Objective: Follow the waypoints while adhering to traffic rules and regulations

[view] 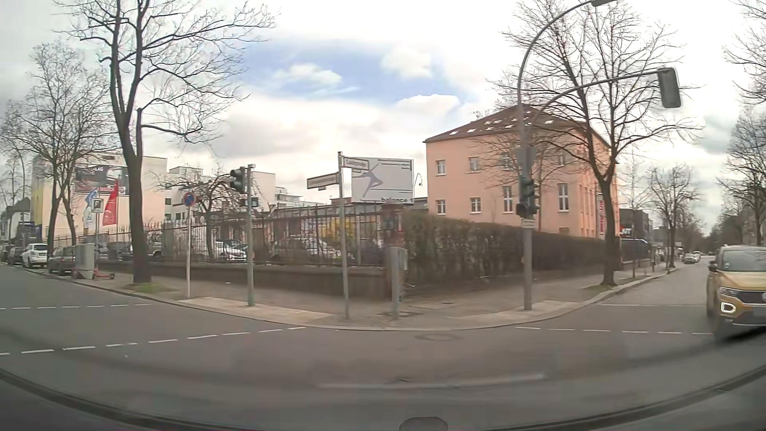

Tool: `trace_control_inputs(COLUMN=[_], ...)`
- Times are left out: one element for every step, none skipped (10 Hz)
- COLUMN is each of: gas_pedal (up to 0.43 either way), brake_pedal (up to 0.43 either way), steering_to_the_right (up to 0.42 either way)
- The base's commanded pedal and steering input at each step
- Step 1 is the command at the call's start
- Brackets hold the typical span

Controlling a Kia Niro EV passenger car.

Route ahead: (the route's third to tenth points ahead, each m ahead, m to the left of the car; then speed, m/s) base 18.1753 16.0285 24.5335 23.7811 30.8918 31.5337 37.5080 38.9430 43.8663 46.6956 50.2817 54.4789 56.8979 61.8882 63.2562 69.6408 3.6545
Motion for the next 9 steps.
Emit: trace_control_inputs(gas_pedal=[0.299, 0.299, 0.299, 0.299, 0.299, 0.287, 0.287, 0.287, 0.28], brake_pedal=[0.0, 0.0, 0.0, 0.0, 0.0, 0.0, 0.0, 0.0, 0.0], steering_to_the_right=[-0.555, -0.533, -0.508, -0.49, -0.479, -0.471, -0.456, -0.433, -0.395])
